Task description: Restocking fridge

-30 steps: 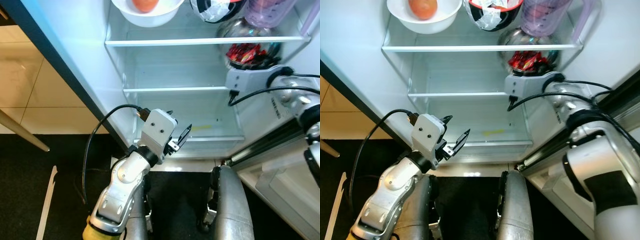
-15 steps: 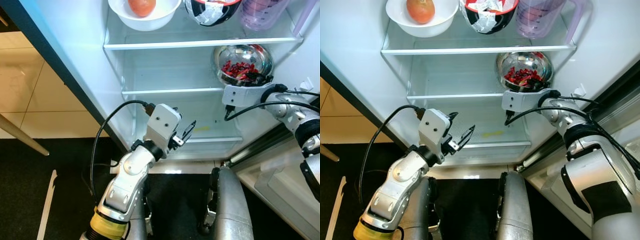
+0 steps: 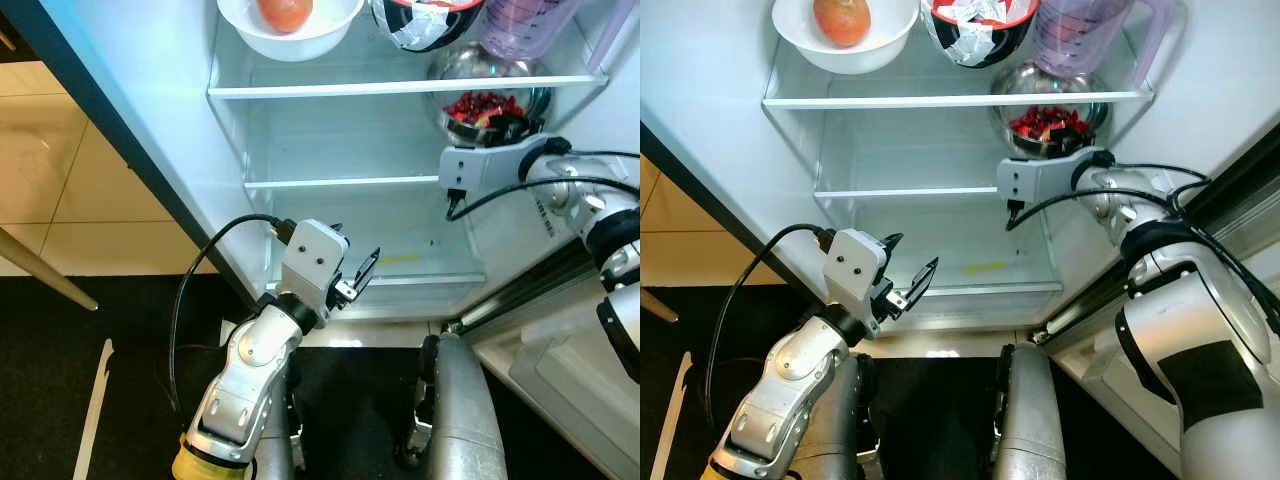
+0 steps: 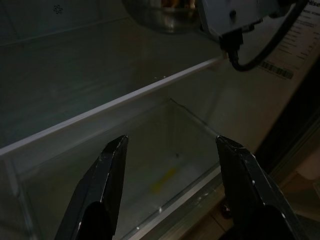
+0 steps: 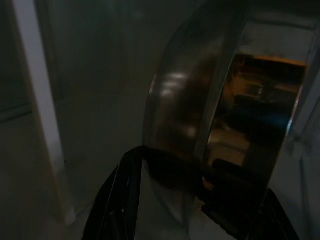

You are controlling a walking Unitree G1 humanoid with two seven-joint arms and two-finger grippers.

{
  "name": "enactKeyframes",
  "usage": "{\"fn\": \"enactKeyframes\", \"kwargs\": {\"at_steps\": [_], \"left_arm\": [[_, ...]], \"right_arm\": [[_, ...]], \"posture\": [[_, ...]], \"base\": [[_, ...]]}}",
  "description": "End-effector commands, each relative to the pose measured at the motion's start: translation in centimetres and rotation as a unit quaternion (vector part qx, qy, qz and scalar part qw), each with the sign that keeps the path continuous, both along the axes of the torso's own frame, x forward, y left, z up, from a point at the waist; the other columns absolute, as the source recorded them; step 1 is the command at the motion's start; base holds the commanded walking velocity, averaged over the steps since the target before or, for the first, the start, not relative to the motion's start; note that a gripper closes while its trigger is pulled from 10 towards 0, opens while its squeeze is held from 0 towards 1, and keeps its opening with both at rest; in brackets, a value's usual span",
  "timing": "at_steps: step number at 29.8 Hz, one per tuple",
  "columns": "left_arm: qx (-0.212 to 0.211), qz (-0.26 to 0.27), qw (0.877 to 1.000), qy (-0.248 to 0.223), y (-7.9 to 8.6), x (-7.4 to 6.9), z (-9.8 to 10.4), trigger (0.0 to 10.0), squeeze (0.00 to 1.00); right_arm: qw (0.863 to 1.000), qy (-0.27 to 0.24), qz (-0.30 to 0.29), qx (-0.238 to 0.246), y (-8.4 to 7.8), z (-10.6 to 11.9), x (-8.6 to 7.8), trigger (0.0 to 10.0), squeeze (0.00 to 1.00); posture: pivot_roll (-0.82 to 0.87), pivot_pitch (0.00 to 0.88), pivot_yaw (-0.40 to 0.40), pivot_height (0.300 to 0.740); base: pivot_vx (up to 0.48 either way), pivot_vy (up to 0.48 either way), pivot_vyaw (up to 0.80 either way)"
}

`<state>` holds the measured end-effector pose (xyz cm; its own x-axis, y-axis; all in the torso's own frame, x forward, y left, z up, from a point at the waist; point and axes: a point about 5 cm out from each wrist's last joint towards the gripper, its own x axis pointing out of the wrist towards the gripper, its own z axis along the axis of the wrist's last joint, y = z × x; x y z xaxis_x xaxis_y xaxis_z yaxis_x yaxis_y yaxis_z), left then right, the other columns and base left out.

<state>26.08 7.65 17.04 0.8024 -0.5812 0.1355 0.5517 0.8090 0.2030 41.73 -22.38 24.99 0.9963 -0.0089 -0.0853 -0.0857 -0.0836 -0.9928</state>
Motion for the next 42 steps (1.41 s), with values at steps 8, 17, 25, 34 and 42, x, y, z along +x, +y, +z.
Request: {"fn": "enactKeyframes", "kwargs": {"at_steps": [8,17,25,34,42], "left_arm": [[0.013,0.006,1.0,0.014,0.2,-0.5,-0.6,10.0,0.0],[0.012,0.009,1.0,0.014,0.1,-0.4,-0.5,10.0,0.0],[0.007,0.008,1.0,0.015,-0.3,-0.3,-0.6,10.0,0.0],[0.0,0.008,1.0,0.019,-0.6,0.2,-1.1,10.0,0.0],[-0.005,0.02,0.999,0.031,-0.2,0.7,-1.8,10.0,0.0]], "right_arm": [[0.999,0.032,-0.015,-0.008,-0.6,-1.3,-0.3,10.0,1.0],[0.999,0.034,-0.025,-0.003,-1.0,-1.4,-0.3,10.0,0.09],[0.995,0.094,-0.021,0.001,-1.9,-1.4,-0.7,10.0,0.0],[0.991,0.07,0.062,0.1,-2.8,1.7,-1.5,10.0,0.0],[0.945,0.024,0.136,0.295,-1.6,1.6,-2.8,10.0,0.0]], "posture": [[0.14,0.331,-0.031,0.587],[0.13,0.324,-0.035,0.587],[0.1,0.313,-0.05,0.587],[0.05,0.28,-0.06,0.587],[0.01,0.241,-0.055,0.587]], "base": [[0.0,0.0,0.0],[0.0,0.0,0.0],[0.0,0.0,0.0],[0.0,0.0,0.0],[0.0,0.0,0.0]]}}
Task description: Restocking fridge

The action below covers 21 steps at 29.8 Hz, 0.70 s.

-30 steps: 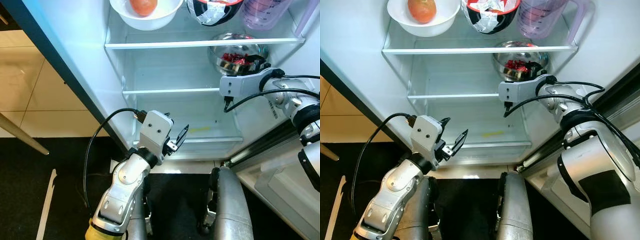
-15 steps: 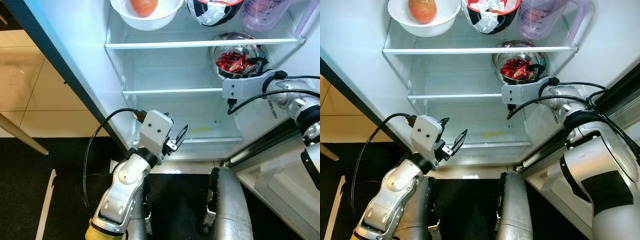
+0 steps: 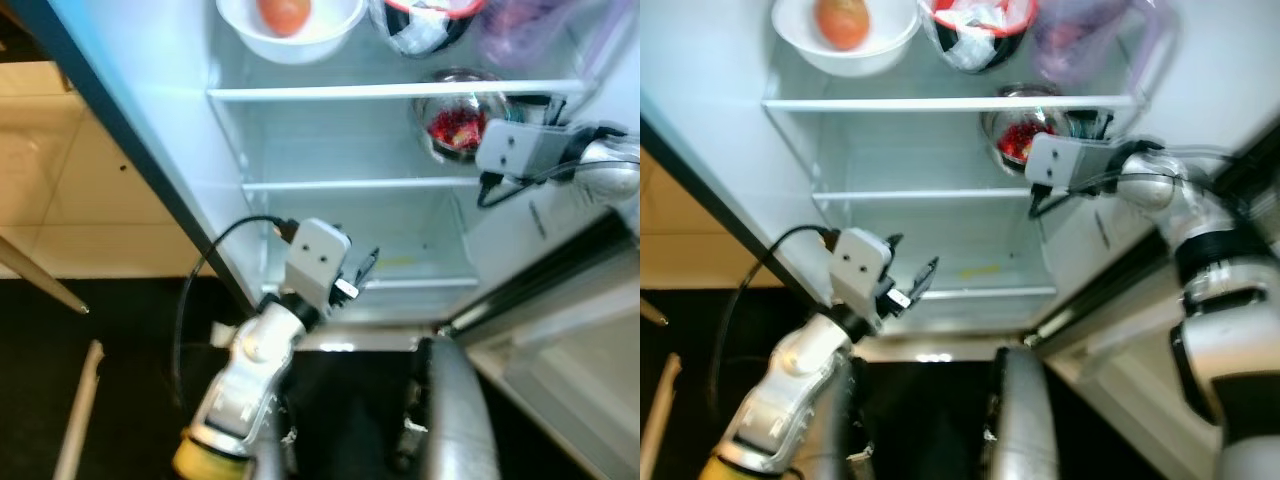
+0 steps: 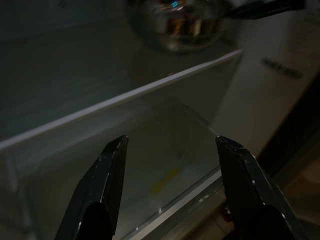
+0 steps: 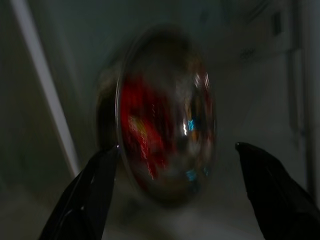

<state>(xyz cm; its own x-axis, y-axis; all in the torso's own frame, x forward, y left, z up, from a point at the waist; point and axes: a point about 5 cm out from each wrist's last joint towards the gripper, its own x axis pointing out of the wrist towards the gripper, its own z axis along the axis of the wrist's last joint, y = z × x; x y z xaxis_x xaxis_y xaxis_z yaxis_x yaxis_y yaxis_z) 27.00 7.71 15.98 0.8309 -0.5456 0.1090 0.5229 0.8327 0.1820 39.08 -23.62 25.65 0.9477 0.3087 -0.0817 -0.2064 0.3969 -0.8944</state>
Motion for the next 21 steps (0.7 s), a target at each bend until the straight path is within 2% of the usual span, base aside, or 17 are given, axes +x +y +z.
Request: {"fn": "enactKeyframes", "kwargs": {"at_steps": [1,2,4,5,7,9,11,13,17,19,20,21], "left_arm": [[-0.004,0.005,1.0,0.021,0.0,-0.1,-1.1,10.0,0.0],[-0.004,0.009,1.0,0.026,0.2,0.0,-1.3,10.0,0.0],[0.006,0.023,0.999,0.032,0.8,0.4,-2.1,10.0,0.0],[0.006,0.023,0.999,0.032,0.8,0.4,-2.1,10.0,0.0],[0.016,0.036,0.999,0.032,1.4,0.6,-2.5,10.0,0.0],[0.02,0.043,0.998,0.028,1.9,0.9,-2.5,10.0,0.0],[0.02,0.045,0.998,0.027,1.9,1.0,-2.5,10.0,0.0],[0.023,0.048,0.998,0.022,2.1,1.1,-2.6,10.0,0.0],[0.028,0.051,0.998,0.022,2.2,1.1,-2.9,10.0,0.0],[0.029,0.052,0.998,0.022,2.2,1.1,-3.2,10.0,0.0],[0.031,0.054,0.998,0.027,2.1,1.0,-3.6,10.0,0.0],[0.031,0.054,0.998,0.027,2.1,1.0,-3.6,10.0,0.0]], "right_arm": [[0.997,0.006,0.016,0.08,0.7,-0.6,-0.7,10.0,0.0],[0.993,0.019,0.029,0.111,1.4,-1.6,-1.1,10.0,0.0],[0.981,0.058,0.047,0.181,3.6,-5.3,-2.3,10.0,0.0],[0.981,0.058,0.047,0.181,3.6,-5.3,-2.3,10.0,0.0],[0.964,0.082,0.045,0.249,5.6,-8.6,-3.5,10.0,0.0],[0.954,0.082,0.025,0.289,6.6,-10.7,-4.1,10.0,0.0],[0.951,0.081,0.019,0.296,6.8,-11.2,-4.3,10.0,0.0],[0.959,0.059,-0.006,0.278,7.1,-12.0,-4.8,10.0,0.0],[0.954,0.068,-0.04,0.291,7.7,-13.5,-5.9,10.0,0.0],[0.942,0.108,-0.059,0.313,8.0,-15.2,-7.0,10.0,0.0],[0.921,0.146,-0.092,0.349,7.9,-17.3,-7.8,10.0,0.0],[0.921,0.146,-0.092,0.349,7.9,-17.3,-7.8,10.0,0.0]], "posture": [[0.0,0.231,-0.051,0.587],[0.0,0.231,-0.051,0.587],[-0.01,0.208,-0.056,0.587],[-0.01,0.208,-0.056,0.587],[-0.01,0.201,-0.053,0.587],[-0.01,0.193,-0.054,0.587],[-0.01,0.193,-0.054,0.587],[-0.01,0.179,-0.059,0.587],[-0.02,0.169,-0.064,0.587],[-0.02,0.165,-0.067,0.587],[-0.02,0.159,-0.07,0.587],[-0.02,0.159,-0.07,0.587]], "base": [[0.0,0.0,0.0],[0.0,0.0,0.0],[0.0,0.0,0.0],[0.0,0.0,0.0],[0.0,0.0,0.0],[0.0,0.0,0.0],[0.0,0.0,0.0],[0.0,0.0,0.0],[0.0,0.0,0.0],[0.0,0.0,0.0],[0.0,0.0,0.0],[0.0,0.0,0.0]]}}
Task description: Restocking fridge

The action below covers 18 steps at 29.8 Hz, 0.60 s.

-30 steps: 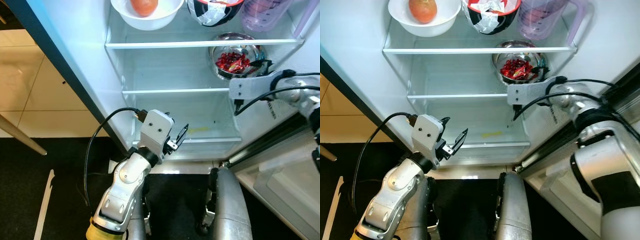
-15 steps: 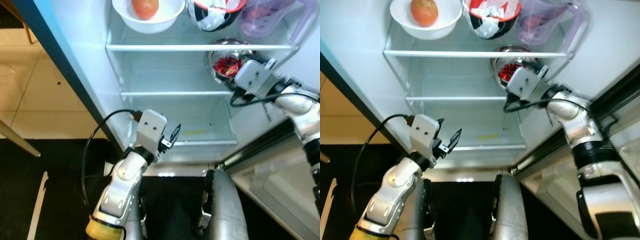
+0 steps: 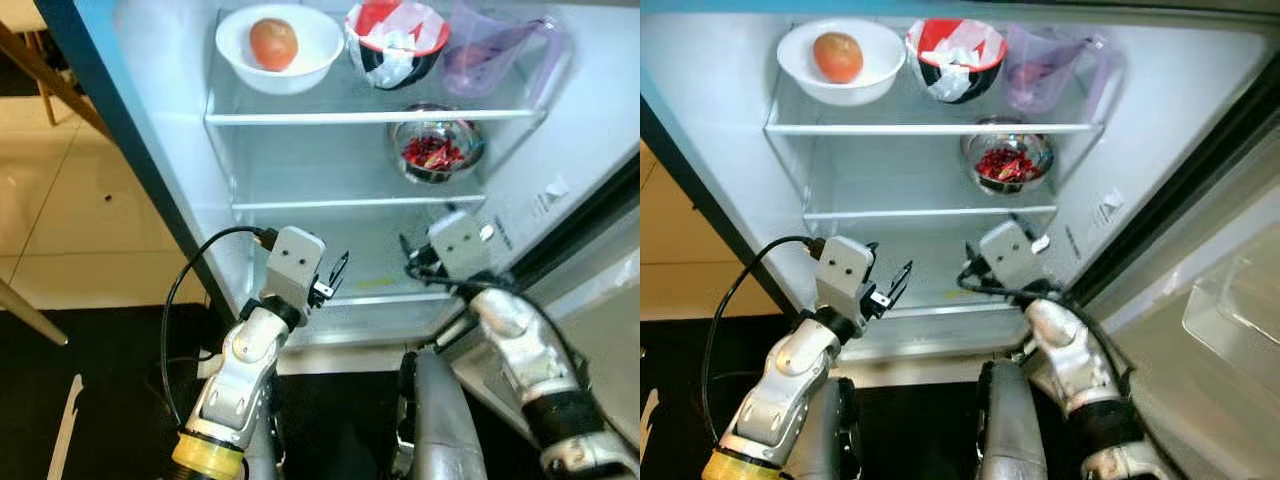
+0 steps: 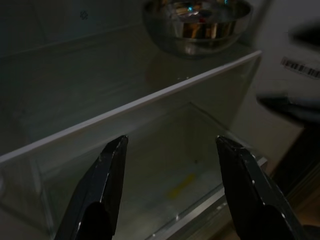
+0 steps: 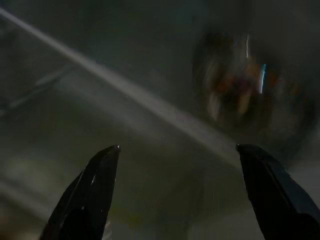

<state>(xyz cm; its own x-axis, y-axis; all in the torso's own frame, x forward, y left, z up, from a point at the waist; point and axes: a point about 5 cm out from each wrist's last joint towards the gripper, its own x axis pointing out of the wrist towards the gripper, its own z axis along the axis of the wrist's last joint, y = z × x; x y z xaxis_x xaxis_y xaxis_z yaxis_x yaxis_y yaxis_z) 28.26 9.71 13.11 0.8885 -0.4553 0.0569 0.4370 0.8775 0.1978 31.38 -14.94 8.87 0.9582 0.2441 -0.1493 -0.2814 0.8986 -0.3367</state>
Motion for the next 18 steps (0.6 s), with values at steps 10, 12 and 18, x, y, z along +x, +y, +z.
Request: {"fn": "enactKeyframes", "kwargs": {"at_steps": [10,12,18], "left_arm": [[0.007,0.04,0.995,0.089,1.3,-1.4,-4.9,10.0,0.0],[0.015,0.051,0.993,0.102,1.8,-1.7,-6.0,10.0,0.0],[0.038,0.072,0.989,0.126,3.0,-2.7,-7.9,10.0,0.0]], "right_arm": [[0.974,0.168,-0.097,0.12,-0.7,-8.8,-5.6,10.0,0.0],[0.967,0.188,-0.126,0.115,-1.5,-10.0,-6.7,10.0,0.0],[0.955,0.226,-0.171,0.085,-2.9,-12.7,-9.4,10.0,0.0]], "posture": [[-0.04,0.145,-0.074,0.587],[-0.04,0.142,-0.075,0.587],[-0.03,0.133,-0.074,0.61]], "base": [[0.0,0.0,0.0],[0.0,0.0,0.0],[0.0,0.0,0.0]]}}
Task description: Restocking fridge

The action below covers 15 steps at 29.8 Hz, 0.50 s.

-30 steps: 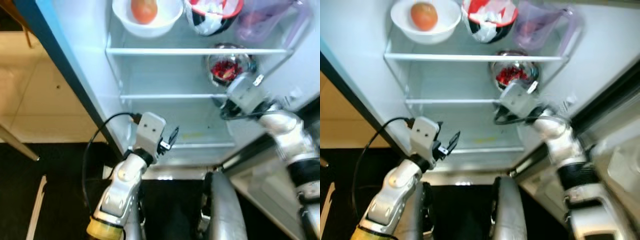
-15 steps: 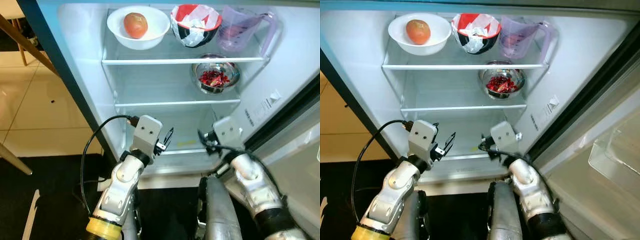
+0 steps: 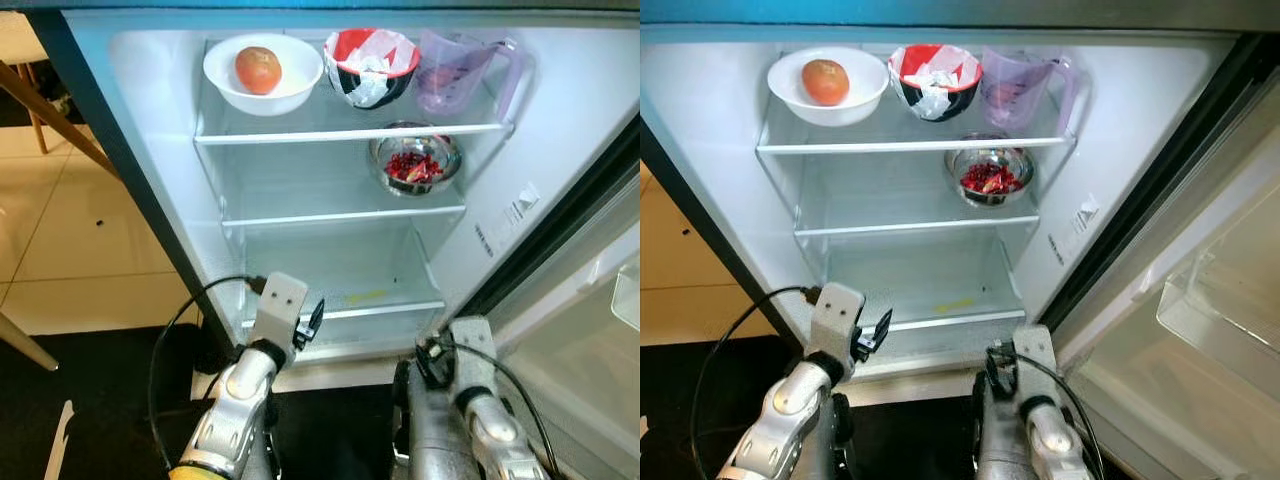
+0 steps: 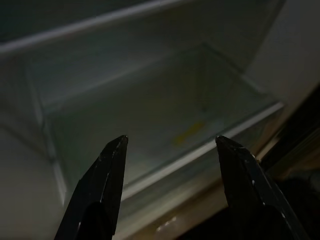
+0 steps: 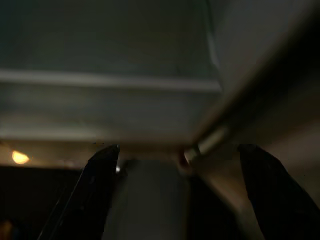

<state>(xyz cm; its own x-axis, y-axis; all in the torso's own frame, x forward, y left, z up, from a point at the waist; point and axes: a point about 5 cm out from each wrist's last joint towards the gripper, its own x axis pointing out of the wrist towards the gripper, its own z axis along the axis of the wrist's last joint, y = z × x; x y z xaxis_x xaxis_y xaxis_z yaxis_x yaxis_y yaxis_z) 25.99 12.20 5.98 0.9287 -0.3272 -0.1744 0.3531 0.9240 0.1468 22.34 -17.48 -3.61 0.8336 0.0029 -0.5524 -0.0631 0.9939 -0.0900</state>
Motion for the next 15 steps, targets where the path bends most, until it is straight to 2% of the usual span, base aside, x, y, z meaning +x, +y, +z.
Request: {"fn": "enactKeyframes", "kwargs": {"at_steps": [1,6,7,15], "left_arm": [[0.019,0.003,1.0,0.014,0.6,-0.6,-1.0,10.0,0.0],[0.038,-0.004,0.999,0.019,0.9,-1.2,-1.7,10.0,0.0],[0.042,-0.005,0.999,0.02,1.0,-1.3,-1.9,10.0,0.0],[0.044,-0.007,0.999,0.017,0.8,-1.3,-2.0,10.0,0.0]], "right_arm": [[1.0,0.002,-0.011,0.0,-0.3,-0.4,-0.6,10.0,0.0],[1.0,-0.014,-0.005,0.009,0.0,0.0,-0.3,10.0,0.0],[1.0,-0.026,-0.002,0.012,0.1,0.4,0.1,10.0,0.0],[0.999,-0.04,0.002,0.013,0.5,0.6,0.7,10.0,0.0]], "posture": [[-0.03,0.133,-0.074,0.615],[-0.03,0.127,-0.071,0.635],[-0.03,0.127,-0.07,0.65],[-0.03,0.125,-0.07,0.685]], "base": [[0.0,0.0,0.0],[0.0,0.0,0.0],[0.0,0.0,0.0],[0.0,0.0,0.0]]}}
